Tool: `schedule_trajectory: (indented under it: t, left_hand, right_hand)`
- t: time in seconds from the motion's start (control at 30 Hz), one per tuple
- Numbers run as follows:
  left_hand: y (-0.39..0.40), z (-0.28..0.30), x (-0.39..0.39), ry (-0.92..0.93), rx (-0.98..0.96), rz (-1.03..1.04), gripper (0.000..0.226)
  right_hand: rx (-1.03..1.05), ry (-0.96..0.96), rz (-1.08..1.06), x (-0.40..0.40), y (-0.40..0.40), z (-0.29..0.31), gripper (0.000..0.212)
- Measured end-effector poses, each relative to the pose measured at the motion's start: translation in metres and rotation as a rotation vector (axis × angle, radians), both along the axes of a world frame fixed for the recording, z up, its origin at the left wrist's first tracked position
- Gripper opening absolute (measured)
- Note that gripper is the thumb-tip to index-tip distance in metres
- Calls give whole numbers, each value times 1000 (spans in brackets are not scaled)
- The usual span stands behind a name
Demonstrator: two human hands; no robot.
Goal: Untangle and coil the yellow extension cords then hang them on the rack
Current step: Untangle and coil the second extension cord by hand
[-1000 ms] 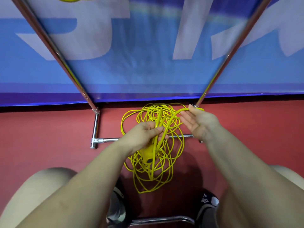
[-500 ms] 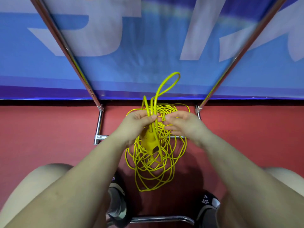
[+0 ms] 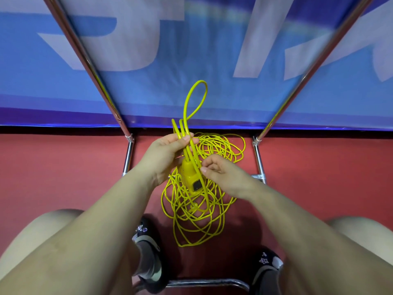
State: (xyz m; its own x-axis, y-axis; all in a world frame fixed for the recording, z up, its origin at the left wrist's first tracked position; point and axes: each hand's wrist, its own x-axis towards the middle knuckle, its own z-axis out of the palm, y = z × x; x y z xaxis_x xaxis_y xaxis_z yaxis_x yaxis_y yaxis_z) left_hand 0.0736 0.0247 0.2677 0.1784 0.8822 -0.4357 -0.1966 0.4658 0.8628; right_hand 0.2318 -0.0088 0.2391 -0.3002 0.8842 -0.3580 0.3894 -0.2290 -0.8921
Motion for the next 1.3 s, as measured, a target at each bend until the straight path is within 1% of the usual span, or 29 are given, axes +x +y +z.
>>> schedule_trajectory:
  t: [0.13, 0.27, 0.37, 0.43, 0.47, 0.53, 0.57, 0.63, 0.73, 0.83, 0.9, 0.97, 1.07, 1.2, 1.3]
  left_hand:
    - [3, 1, -5, -16, -11, 49, 14]
    - [8, 4, -12, -4, -17, 80, 15]
    - [9, -2, -17, 123, -18, 20, 14]
    - [9, -6, -21, 236, -5, -15, 13]
    - [9, -7, -23, 286, 4, -17, 13]
    - [8, -8, -27, 376, 25, 5, 15]
    - [8, -7, -29, 406, 37, 22, 18]
    - [6, -7, -32, 424, 49, 59, 22]
    - [5, -8, -38, 411, 71, 91, 25]
    - [4, -9, -42, 414, 102, 114, 25]
    - [2, -8, -44, 433, 128, 109, 25]
    - [0, -6, -43, 445, 158, 83, 24]
    - [-3, -5, -39, 456, 183, 21, 23]
    - [-6, -5, -32, 503, 220, -93, 21]
    - [-7, -8, -26, 535, 256, -187, 20]
  right_hand:
    - [37, 7, -20, 4, 1, -1, 20]
    - [158, 22, -83, 15, 4, 0, 22]
    - [239, 52, -176, 28, 7, 5, 21]
    - [321, 62, -252, 37, 8, 10, 12]
    - [365, 47, -301, 42, 8, 12, 12]
    - [440, -16, -419, 52, 7, 16, 18]
    - [459, -54, -477, 58, 7, 17, 21]
    - [472, -129, -535, 67, 5, 19, 18]
    - [462, -266, -464, 78, 0, 19, 13]
    - [491, -474, -337, 84, -6, 20, 12]
    - [505, -535, -269, 86, -9, 20, 15]
    - [520, -571, -229, 86, -10, 20, 14]
    - [510, -573, -157, 84, -10, 25, 11]
    - [448, -478, 53, 76, -10, 30, 13]
    - [395, -396, 129, 67, -9, 30, 13]
